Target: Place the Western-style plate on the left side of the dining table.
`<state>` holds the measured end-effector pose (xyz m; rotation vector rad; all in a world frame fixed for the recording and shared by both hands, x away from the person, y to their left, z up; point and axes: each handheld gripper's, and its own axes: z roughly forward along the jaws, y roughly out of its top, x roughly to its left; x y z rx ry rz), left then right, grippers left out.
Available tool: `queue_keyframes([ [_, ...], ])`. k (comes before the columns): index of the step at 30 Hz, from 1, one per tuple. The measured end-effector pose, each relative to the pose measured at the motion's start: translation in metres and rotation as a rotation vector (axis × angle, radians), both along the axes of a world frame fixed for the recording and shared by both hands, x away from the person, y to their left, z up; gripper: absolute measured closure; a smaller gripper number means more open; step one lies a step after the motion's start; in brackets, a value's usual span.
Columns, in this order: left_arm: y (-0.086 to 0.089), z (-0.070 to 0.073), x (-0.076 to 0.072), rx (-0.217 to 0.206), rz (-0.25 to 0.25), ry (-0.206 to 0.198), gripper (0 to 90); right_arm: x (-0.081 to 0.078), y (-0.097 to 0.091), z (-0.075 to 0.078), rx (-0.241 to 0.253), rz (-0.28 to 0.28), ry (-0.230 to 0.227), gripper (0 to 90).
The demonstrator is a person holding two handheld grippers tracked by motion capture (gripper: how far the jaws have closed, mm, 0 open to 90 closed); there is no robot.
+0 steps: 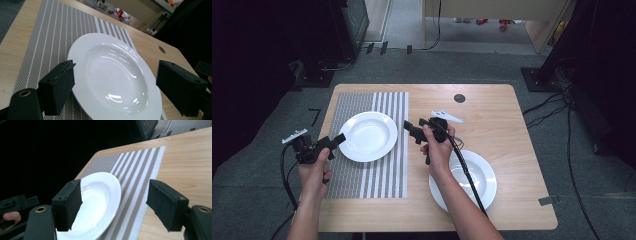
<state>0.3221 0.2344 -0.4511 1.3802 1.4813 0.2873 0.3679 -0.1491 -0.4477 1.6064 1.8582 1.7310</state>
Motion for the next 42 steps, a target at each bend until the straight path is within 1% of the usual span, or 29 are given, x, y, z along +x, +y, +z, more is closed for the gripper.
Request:
queue_keyframes([
  [2,-0.002,0.000,-0.006,0.008,0.001,-0.004,13.9,-0.004,-0.006,0.001,-0.010,-0.002,0.000,28.0],
  [4,-0.004,0.000,-0.011,0.021,0.004,0.001,13.9,-0.008,-0.012,0.001,-0.007,-0.002,0.007,28.0],
  [7,-0.007,0.000,-0.019,0.029,0.005,0.005,14.0,-0.013,-0.021,0.002,-0.017,0.000,0.003,27.7],
  [10,-0.008,0.000,-0.026,0.040,0.019,-0.001,14.0,-0.019,-0.031,0.002,-0.025,-0.003,0.007,27.6],
  [13,-0.009,-0.002,-0.033,0.068,0.035,-0.002,14.0,-0.024,-0.040,0.002,-0.026,-0.008,0.012,27.5],
  [14,-0.009,-0.003,-0.035,0.070,0.035,0.000,14.0,-0.026,-0.045,0.001,-0.027,-0.011,0.014,27.5],
  [19,-0.009,-0.009,-0.044,0.088,0.055,0.011,14.0,-0.037,-0.064,-0.001,-0.034,-0.018,0.011,27.1],
  [20,-0.010,-0.010,-0.046,0.102,0.059,0.013,14.0,-0.039,-0.067,-0.002,-0.035,-0.019,0.012,27.1],
  [23,-0.011,-0.014,-0.050,0.121,0.066,0.011,14.0,-0.045,-0.078,-0.004,-0.041,-0.027,0.013,27.1],
  [25,-0.011,-0.017,-0.053,0.142,0.071,0.018,14.0,-0.049,-0.085,-0.007,-0.039,-0.033,0.017,27.0],
  [30,-0.013,-0.025,-0.059,0.176,0.077,0.034,14.0,-0.057,-0.103,-0.011,-0.049,-0.045,0.016,26.6],
  [33,-0.014,-0.029,-0.063,0.208,0.076,0.037,14.0,-0.062,-0.114,-0.013,-0.062,-0.046,0.013,26.1],
  [36,-0.014,-0.033,-0.067,0.227,0.073,0.045,13.9,-0.067,-0.125,-0.016,-0.070,-0.059,0.011,26.0],
  [42,-0.010,-0.043,-0.074,0.262,0.070,0.077,13.9,-0.074,-0.147,-0.019,-0.082,-0.092,0.013,25.9],
])
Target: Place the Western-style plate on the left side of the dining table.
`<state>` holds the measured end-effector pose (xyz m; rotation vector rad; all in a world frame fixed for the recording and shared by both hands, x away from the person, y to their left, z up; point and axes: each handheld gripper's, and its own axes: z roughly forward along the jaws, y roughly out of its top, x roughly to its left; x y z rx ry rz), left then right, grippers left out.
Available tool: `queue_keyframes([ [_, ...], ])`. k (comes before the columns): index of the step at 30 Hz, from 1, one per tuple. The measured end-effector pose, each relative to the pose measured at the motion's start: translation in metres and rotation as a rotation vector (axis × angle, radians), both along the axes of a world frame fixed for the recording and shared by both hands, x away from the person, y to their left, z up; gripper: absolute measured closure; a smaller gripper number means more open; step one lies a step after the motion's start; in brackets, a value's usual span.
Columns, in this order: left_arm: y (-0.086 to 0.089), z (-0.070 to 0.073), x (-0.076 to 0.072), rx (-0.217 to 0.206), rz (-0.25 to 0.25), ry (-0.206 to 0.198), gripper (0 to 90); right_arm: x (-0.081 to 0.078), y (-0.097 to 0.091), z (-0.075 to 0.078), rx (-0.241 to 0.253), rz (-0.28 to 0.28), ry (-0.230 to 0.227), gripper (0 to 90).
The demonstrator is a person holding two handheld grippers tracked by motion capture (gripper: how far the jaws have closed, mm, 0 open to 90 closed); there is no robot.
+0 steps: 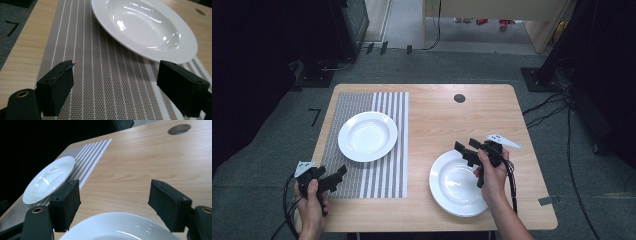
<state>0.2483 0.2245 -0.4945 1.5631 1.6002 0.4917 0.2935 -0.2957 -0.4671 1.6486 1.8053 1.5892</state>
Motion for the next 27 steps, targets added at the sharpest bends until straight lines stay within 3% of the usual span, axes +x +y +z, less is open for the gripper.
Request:
queue_keyframes([
  [15,0.015,-0.008,-0.015,0.078,0.033,0.021,13.9,-0.019,-0.050,-0.014,-0.053,-0.082,0.015,25.6],
  [27,0.017,-0.013,-0.016,0.147,0.044,0.042,13.9,-0.037,-0.090,-0.024,-0.095,-0.150,0.021,25.5],
])
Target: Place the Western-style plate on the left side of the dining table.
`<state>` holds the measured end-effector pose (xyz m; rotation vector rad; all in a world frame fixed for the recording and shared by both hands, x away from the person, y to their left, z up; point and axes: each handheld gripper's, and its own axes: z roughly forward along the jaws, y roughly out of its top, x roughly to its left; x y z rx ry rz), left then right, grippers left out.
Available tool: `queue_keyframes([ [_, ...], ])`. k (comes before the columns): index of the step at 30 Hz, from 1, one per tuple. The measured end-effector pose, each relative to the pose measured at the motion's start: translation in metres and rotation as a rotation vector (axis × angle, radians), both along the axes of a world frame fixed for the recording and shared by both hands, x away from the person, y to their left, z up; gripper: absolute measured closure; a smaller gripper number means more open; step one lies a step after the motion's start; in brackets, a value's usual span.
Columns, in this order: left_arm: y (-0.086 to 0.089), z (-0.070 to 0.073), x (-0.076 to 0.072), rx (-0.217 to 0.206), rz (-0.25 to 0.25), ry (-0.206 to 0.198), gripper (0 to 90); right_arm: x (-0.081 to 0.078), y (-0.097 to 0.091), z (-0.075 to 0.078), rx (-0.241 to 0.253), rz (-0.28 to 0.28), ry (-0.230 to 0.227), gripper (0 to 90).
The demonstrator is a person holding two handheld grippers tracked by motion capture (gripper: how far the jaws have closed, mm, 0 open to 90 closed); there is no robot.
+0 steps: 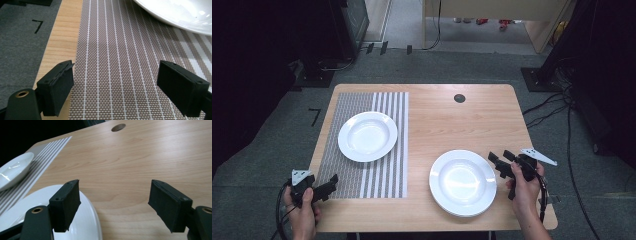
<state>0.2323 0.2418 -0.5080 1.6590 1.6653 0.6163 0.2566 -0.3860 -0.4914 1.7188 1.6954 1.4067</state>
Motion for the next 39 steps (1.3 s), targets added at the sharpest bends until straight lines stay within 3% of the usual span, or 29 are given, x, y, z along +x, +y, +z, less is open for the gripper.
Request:
queue_keyframes([
  [15,0.002,-0.007,-0.002,0.067,0.008,0.038,13.9,-0.022,-0.045,-0.015,-0.074,-0.087,0.040,24.4],
  [18,-0.002,-0.008,-0.002,0.106,0.009,0.035,13.9,-0.028,-0.052,-0.017,-0.091,-0.099,0.046,24.0],
  [21,-0.005,-0.010,-0.001,0.133,0.013,0.030,13.8,-0.035,-0.059,-0.021,-0.134,-0.110,0.064,23.6],
  [31,-0.006,-0.010,-0.002,0.136,0.012,0.027,13.4,-0.048,-0.065,-0.029,-0.267,-0.155,0.146,23.3],
  [39,-0.006,-0.010,-0.002,0.136,0.011,0.027,13.4,-0.045,-0.057,-0.034,-0.398,-0.135,0.175,18.2],
])
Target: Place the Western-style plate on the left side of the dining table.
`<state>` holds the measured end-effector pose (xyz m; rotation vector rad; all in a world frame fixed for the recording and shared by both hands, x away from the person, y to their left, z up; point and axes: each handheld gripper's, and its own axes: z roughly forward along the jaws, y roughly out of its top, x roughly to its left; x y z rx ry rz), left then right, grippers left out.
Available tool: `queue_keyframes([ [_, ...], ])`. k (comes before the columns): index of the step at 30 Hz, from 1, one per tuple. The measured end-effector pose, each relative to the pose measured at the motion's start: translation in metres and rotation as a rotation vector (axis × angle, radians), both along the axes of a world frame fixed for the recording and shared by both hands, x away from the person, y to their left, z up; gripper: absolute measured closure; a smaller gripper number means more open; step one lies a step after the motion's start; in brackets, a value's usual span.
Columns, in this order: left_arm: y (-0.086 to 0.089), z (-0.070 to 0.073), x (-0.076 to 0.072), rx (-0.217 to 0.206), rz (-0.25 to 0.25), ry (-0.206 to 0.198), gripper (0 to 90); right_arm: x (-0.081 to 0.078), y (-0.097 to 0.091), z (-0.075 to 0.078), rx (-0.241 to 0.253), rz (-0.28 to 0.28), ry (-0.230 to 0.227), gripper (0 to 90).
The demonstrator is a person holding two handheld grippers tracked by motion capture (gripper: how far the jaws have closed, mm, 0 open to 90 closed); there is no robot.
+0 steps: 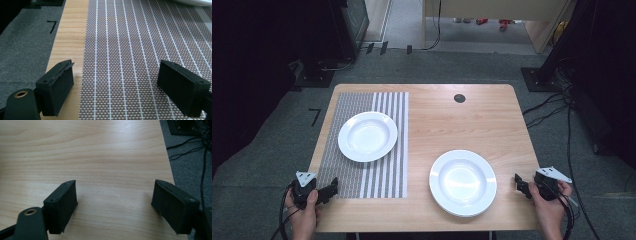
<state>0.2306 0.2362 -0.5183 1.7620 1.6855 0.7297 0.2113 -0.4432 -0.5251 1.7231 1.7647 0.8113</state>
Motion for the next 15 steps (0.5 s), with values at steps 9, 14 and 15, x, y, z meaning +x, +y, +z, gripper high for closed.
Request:
queue_keyframes([
  [9,-0.0001,0.0000,0.0000,0.000,-0.001,0.000,13.4,0.0006,0.0009,-0.0003,-0.004,0.007,0.004,16.7],
  [14,0.0000,0.0000,0.0000,0.001,-0.002,0.000,13.4,0.0006,0.0009,-0.0003,-0.004,0.009,0.005,16.5],
  [15,0.0000,0.0000,0.0000,0.001,-0.002,0.000,13.4,0.0006,0.0009,-0.0003,-0.004,0.009,0.005,16.5],
])
